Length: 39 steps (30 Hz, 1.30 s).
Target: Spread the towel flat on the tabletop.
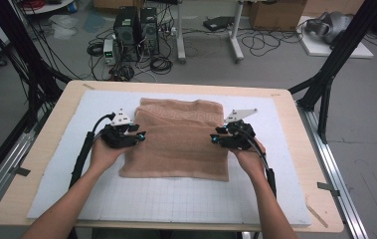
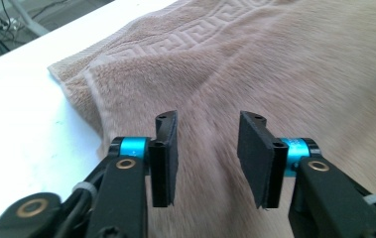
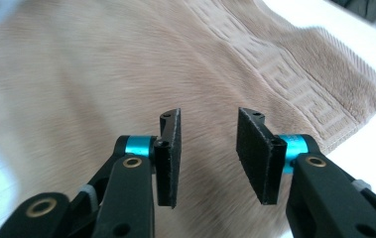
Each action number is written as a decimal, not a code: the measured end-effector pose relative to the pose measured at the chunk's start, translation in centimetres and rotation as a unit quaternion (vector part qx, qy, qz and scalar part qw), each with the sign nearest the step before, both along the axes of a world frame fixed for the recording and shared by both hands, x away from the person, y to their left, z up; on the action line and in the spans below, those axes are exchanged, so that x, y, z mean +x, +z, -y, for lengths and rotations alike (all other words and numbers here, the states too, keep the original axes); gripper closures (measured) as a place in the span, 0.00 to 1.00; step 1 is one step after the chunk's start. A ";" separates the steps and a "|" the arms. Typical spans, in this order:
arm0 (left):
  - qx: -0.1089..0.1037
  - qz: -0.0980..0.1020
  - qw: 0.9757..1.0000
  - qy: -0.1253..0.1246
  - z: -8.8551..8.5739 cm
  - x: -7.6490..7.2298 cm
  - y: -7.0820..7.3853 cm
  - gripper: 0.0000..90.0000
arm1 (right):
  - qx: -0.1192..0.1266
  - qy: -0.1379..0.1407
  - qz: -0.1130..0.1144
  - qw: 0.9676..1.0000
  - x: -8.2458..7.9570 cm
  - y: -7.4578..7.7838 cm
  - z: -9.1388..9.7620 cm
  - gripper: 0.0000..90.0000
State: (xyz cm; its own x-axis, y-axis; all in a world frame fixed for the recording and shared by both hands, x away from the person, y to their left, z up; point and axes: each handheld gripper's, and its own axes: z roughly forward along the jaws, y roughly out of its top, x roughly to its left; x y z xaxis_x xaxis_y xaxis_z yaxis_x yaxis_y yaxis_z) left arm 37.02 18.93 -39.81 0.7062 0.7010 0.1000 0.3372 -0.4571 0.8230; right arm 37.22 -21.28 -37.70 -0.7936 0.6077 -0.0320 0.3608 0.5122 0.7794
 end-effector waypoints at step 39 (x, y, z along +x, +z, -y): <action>0.033 -0.089 0.993 -0.064 1.3 -2.4 -3.3 0.72 | -0.051 0.067 -0.075 0.994 -2.1 -4.7 -2.9 0.74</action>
State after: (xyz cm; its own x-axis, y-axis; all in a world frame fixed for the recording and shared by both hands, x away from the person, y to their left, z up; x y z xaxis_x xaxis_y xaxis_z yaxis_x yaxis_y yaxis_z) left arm 34.64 17.67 -43.10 0.7993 0.6008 0.0083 0.4112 -0.5570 0.7216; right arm 35.11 -18.41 -42.44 -0.8675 0.4960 0.0369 0.3923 0.6368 0.6638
